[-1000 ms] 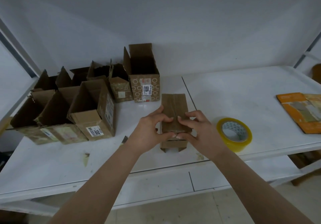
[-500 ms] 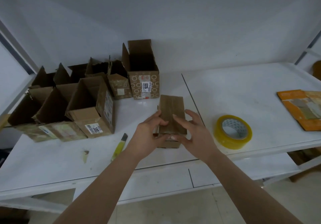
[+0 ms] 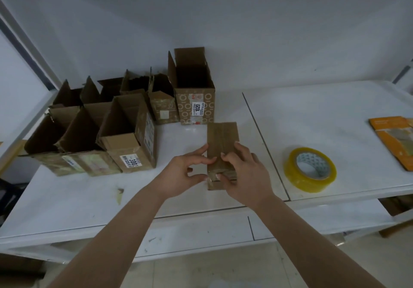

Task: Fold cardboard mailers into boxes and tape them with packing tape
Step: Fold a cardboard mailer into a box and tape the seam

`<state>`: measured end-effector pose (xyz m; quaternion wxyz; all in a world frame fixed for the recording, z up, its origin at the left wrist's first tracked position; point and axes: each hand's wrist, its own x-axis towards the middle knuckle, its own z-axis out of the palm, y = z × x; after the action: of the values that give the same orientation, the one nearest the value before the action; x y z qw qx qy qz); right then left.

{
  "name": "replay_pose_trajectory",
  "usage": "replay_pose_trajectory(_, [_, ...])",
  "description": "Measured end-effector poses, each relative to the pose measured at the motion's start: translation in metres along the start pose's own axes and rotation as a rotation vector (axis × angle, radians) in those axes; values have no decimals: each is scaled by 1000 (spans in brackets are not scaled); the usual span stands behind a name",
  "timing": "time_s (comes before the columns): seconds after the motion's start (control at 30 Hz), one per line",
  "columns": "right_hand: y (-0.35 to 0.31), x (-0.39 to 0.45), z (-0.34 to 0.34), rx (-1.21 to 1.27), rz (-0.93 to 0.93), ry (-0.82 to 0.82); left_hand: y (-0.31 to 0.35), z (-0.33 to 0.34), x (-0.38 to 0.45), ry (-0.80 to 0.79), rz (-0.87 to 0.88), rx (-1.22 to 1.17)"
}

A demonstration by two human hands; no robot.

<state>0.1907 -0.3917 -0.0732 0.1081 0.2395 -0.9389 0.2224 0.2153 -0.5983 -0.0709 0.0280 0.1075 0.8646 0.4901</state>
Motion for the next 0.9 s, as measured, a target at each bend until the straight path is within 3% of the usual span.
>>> replay_pose_trajectory(0.2, [6, 1, 0, 58, -16, -37, 1, 11, 3, 135, 18, -38])
replay_pose_trajectory(0.4, [32, -1, -9, 264, -78, -146, -1, 32, -2, 262, 95, 105])
replay_pose_trajectory(0.5, [34, -9, -5, 307, 160, -55, 0, 35, -5, 277, 52, 121])
replay_pose_trajectory(0.57, [34, -13, -3, 141, 329, -24, 2, 38, -5, 287, 24, 115])
replay_pose_trajectory(0.63, [34, -17, 0, -8, 262, -22, 4, 41, -6, 293, 6, 110])
replay_pose_trajectory(0.73, [33, -19, 4, 15, 35, 69, 7, 43, -7, 304, -14, 114])
replay_pose_trajectory(0.8, [31, -21, 3, 24, -19, 104, 9, 45, -9, 305, -28, 94])
replay_pose_trajectory(0.9, [37, -24, -4, 73, -75, 20, 11, 46, -10, 302, -32, 80])
